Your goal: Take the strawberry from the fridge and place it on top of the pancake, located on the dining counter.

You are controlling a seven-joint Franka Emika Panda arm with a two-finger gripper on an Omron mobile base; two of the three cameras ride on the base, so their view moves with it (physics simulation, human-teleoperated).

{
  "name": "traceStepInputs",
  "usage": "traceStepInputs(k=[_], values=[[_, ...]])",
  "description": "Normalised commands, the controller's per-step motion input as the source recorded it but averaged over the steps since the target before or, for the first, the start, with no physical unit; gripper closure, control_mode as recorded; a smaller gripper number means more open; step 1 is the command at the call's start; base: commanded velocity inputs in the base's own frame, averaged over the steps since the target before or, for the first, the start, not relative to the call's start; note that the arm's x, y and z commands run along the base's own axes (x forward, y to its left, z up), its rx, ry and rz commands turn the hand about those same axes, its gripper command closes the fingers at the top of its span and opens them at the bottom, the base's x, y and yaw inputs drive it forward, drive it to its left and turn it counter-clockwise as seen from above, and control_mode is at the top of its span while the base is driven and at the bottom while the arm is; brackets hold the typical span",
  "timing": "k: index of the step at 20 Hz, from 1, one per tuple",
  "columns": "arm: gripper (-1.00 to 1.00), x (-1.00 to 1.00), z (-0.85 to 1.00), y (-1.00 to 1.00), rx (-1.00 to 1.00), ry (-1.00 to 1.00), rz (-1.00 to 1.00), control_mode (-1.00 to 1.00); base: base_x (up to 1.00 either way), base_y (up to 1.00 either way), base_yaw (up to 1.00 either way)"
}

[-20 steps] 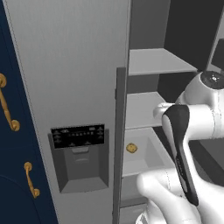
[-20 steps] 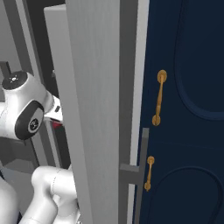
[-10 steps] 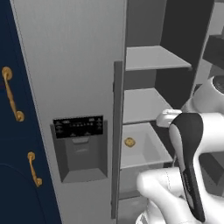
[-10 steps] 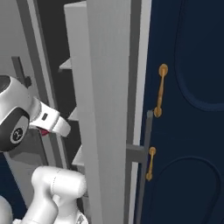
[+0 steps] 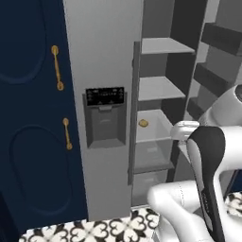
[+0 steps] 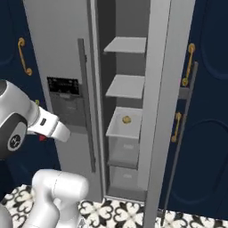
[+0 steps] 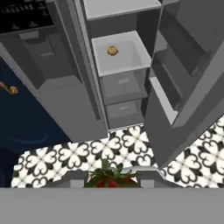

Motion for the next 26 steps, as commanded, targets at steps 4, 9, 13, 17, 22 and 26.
traceStepInputs(k=[4, 9, 13, 17, 22, 26], values=[[1.0, 0.0, 0.0, 0.0, 0.0, 0.0, 0.0, 1.0, -1.0, 0.47, -0.01], [1.0, 0.0, 0.0, 0.0, 0.0, 0.0, 0.0, 1.0, -0.48, -0.05, -0.63], [1.0, 0.0, 0.0, 0.0, 0.0, 0.0, 0.0, 1.0, 0.0, 0.0, -0.91], [1.0, 0.0, 0.0, 0.0, 0.0, 0.0, 0.0, 1.0, 0.0, 0.0, -0.93], [1.0, 0.0, 0.0, 0.0, 0.0, 0.0, 0.0, 1.0, 0.0, 0.0, -0.92], [1.0, 0.0, 0.0, 0.0, 0.0, 0.0, 0.0, 1.0, 0.0, -0.07, -0.84]])
